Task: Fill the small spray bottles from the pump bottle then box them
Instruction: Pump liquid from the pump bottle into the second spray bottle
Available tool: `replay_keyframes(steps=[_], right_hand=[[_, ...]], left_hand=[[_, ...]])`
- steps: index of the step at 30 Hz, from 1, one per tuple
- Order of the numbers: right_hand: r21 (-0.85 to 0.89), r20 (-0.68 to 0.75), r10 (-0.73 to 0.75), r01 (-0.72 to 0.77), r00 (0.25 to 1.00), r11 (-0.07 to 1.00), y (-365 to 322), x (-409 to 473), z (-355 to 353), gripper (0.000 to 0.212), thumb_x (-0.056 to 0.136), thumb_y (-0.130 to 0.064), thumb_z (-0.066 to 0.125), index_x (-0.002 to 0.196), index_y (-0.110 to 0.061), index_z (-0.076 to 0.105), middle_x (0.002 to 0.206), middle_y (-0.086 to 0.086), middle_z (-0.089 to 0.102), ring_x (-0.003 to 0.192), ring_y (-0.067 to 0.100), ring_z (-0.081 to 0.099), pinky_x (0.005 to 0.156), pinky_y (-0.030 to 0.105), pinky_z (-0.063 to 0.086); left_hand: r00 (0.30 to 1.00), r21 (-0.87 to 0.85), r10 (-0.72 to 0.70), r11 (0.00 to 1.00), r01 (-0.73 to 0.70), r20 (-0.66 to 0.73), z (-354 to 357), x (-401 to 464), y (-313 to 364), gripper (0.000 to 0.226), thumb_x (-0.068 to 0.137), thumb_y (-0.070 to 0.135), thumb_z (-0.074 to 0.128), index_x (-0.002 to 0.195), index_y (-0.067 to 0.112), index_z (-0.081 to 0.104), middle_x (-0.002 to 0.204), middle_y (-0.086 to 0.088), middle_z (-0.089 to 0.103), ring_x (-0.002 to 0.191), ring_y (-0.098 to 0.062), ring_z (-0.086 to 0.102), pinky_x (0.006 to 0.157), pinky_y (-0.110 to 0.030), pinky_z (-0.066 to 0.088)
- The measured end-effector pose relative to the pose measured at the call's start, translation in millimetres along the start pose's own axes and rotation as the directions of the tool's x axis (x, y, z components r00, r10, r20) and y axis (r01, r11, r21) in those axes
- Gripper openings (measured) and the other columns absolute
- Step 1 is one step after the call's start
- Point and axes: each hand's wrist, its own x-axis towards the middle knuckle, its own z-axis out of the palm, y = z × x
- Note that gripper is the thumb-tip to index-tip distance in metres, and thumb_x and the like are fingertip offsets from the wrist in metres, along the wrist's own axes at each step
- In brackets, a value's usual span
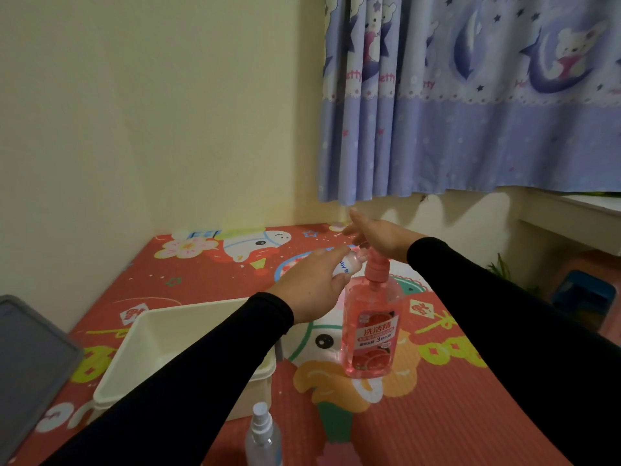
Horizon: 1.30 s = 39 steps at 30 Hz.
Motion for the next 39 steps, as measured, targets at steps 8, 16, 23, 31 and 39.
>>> replay_keyframes(steps=[8, 16, 23, 31, 39], right_hand=[[-0.038, -0.01, -0.015, 0.015, 1.0, 0.999, 2.0, 5.6, 1.5, 0.072, 0.087, -0.076, 0.01, 0.11, -0.036, 0.065, 0.12, 0.006, 0.065, 0.11, 0.02, 0.059, 0.106, 0.041, 0.038], [0.018, -0.015, 0.006, -0.006, 1.0, 1.0, -2.5, 0.5, -1.5, 0.08, 0.072, -0.087, 0.01, 0.105, -0.039, 0.064, 0.115, 0.003, 0.064, 0.11, 0.02, 0.058, 0.108, 0.042, 0.037], [-0.012, 0.008, 0.003, -0.003, 1.0, 1.0, 0.1, 3.3, 0.0, 0.075, 0.08, -0.082, 0.009, 0.109, -0.038, 0.064, 0.113, 0.003, 0.066, 0.108, 0.021, 0.058, 0.107, 0.044, 0.037], [0.025, 0.024, 0.026, -0.026, 0.999, 0.999, 0.4, 1.6, 4.3, 0.073, 0.09, -0.073, 0.014, 0.12, -0.029, 0.063, 0.122, 0.01, 0.062, 0.109, 0.021, 0.056, 0.109, 0.042, 0.036], [0.01, 0.005, 0.018, -0.018, 1.0, 1.0, -3.6, 1.9, 0.1, 0.077, 0.088, -0.076, 0.011, 0.118, -0.03, 0.064, 0.117, 0.006, 0.065, 0.108, 0.021, 0.057, 0.107, 0.043, 0.038]], left_hand=[[1.0, 0.003, 0.014, 1.0, -0.014, -0.013, 3.2, -0.8, -5.4, 0.05, 0.103, 0.032, 0.039, 0.15, 0.025, 0.025, 0.147, -0.005, 0.038, 0.132, -0.022, 0.038, 0.101, -0.029, 0.03], [1.0, -0.009, 0.013, 1.0, -0.013, -0.024, 0.2, 0.2, -4.5, 0.047, 0.102, 0.031, 0.04, 0.148, 0.026, 0.029, 0.143, -0.005, 0.042, 0.13, -0.023, 0.041, 0.1, -0.03, 0.032], [0.999, -0.022, 0.02, 1.0, -0.02, -0.032, 4.7, -0.7, -4.1, 0.045, 0.102, 0.031, 0.039, 0.146, 0.025, 0.031, 0.139, -0.005, 0.044, 0.126, -0.023, 0.043, 0.092, -0.027, 0.032], [1.0, -0.013, -0.002, 1.0, 0.002, 0.003, 4.8, -3.0, -3.3, 0.049, 0.103, 0.032, 0.039, 0.149, 0.025, 0.027, 0.145, -0.005, 0.04, 0.13, -0.022, 0.039, 0.097, -0.028, 0.03], [1.0, -0.008, 0.005, 1.0, -0.005, -0.006, 0.7, -1.7, -1.1, 0.048, 0.103, 0.032, 0.038, 0.149, 0.024, 0.026, 0.147, -0.006, 0.039, 0.131, -0.023, 0.038, 0.099, -0.029, 0.03]])
